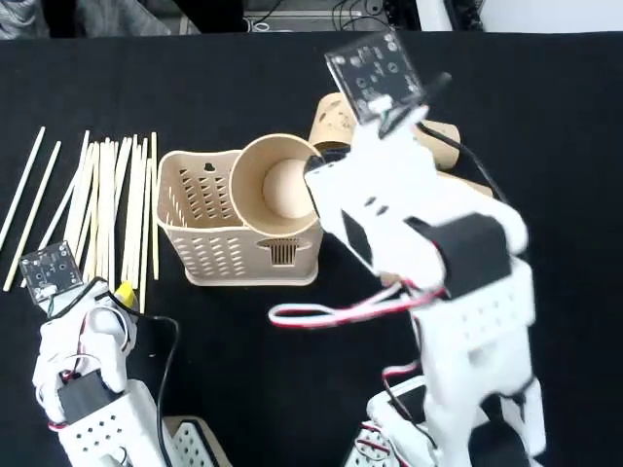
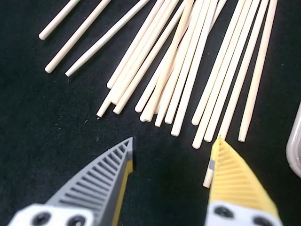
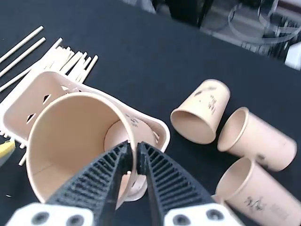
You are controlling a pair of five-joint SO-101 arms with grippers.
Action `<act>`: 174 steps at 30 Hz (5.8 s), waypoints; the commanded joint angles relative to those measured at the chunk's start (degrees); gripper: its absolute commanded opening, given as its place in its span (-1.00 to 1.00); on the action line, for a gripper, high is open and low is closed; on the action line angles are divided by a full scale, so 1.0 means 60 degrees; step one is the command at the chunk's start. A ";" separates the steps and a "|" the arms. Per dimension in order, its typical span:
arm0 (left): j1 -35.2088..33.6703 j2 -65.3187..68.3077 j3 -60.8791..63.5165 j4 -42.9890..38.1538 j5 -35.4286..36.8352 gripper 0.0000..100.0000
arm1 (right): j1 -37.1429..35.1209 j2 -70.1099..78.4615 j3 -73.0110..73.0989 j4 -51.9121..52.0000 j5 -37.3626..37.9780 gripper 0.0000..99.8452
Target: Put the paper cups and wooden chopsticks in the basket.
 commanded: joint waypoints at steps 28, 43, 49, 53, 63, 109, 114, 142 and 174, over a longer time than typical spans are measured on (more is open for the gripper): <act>0.0110 -0.0059 0.0183 -0.0425 0.0044 -0.48 | 0.3370 -0.0945 0.3026 -0.0073 0.5993 -0.48; 0.0081 -0.0059 0.0139 -0.0366 0.0044 -0.48 | 0.4264 -0.1560 0.9590 -0.4923 0.4278 -0.34; 0.0095 -0.0059 0.0125 -0.0366 0.0044 -0.48 | 0.4117 -0.1590 0.9780 -0.5480 0.3604 -0.34; 0.0095 -0.0059 0.0139 -0.0366 0.0044 -0.48 | 0.4103 -0.1780 0.9399 -0.4908 0.3604 -0.34; 0.0095 -0.0059 0.0154 -0.0381 0.0044 -0.48 | 0.4469 -0.1971 1.0234 -0.5231 0.4835 -0.34; 0.0110 -0.0059 0.0183 -0.0425 0.0044 -0.48 | 0.6769 -0.7612 1.1465 -0.5480 0.7253 -0.98; 0.0110 -0.0059 0.0183 -0.0425 0.0044 -0.48 | 0.6769 -0.7890 0.9443 -0.3766 0.5905 -0.98; 0.0110 -0.0059 0.0183 -0.0425 0.0044 -0.48 | -0.0381 -0.1048 0.0784 -0.1114 0.0747 -0.98; 0.0125 -0.0059 0.0183 -0.0425 0.0044 -0.48 | 0.0147 -0.0667 0.2352 -0.2212 0.0777 -0.91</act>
